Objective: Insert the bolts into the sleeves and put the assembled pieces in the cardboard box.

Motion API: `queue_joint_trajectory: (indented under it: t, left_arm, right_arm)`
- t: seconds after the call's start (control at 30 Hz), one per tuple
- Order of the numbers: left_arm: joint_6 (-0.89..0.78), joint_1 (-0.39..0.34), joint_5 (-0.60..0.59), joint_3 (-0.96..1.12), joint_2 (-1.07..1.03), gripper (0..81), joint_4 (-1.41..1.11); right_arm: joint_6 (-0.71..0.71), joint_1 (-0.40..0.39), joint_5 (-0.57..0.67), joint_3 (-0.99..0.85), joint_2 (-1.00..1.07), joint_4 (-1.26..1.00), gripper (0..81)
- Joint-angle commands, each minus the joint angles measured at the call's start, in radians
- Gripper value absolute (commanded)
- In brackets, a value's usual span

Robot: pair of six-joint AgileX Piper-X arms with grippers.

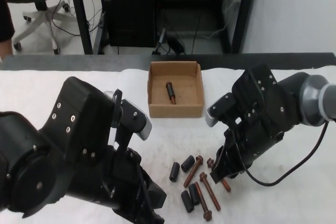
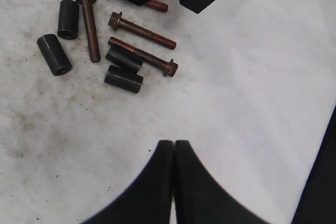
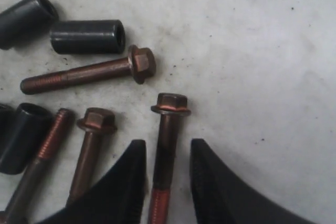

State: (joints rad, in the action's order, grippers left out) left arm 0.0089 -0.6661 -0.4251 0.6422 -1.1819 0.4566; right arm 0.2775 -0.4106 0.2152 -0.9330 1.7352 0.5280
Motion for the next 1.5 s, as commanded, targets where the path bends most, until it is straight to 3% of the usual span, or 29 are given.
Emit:
queue_joint_trajectory:
  t: [0.0, 0.37, 0.63, 0.8, 0.9, 1.07, 1.17, 1.3, 1.47]
  left_arm:
    - [0.014, -0.002, 0.006, 0.009, 0.002, 0.2, 0.003]
    - [0.014, -0.002, 0.031, 0.009, 0.002, 0.2, 0.003]
    - [0.014, -0.002, 0.033, 0.009, 0.002, 0.2, 0.003]
    - [0.014, -0.002, 0.05, 0.009, 0.002, 0.2, 0.003]
    - [0.014, -0.002, 0.05, 0.009, 0.002, 0.2, 0.003]
    - [0.014, -0.002, 0.05, 0.009, 0.002, 0.2, 0.003]
    - [0.014, -0.002, 0.05, 0.009, 0.002, 0.2, 0.003]
    - [0.014, -0.002, 0.05, 0.011, 0.002, 0.2, 0.003]
    - [0.014, -0.002, 0.05, 0.019, 0.002, 0.2, -0.029]
  right_arm:
    - [0.015, -0.002, -0.001, -0.01, 0.002, 0.001, 27.7]
    - [0.015, -0.094, -0.046, -0.01, 0.028, -0.09, 27.7]
    - [0.015, -0.102, -0.071, -0.01, 0.089, -0.036, 27.4]
    - [0.099, -0.106, -0.177, -0.01, 0.094, -0.036, 16.6]
    - [0.098, -0.106, -0.193, -0.01, 0.094, -0.033, 1.2]
    - [0.087, -0.106, -0.193, -0.01, 0.084, -0.029, 0.8]
    - [-0.019, -0.096, -0.137, -0.01, 0.035, -0.022, 0.8]
    - [-0.194, -0.065, 0.051, -0.005, -0.097, 0.015, 0.8]
    - [-0.195, -0.049, 0.099, -0.002, -0.28, 0.008, 0.8]
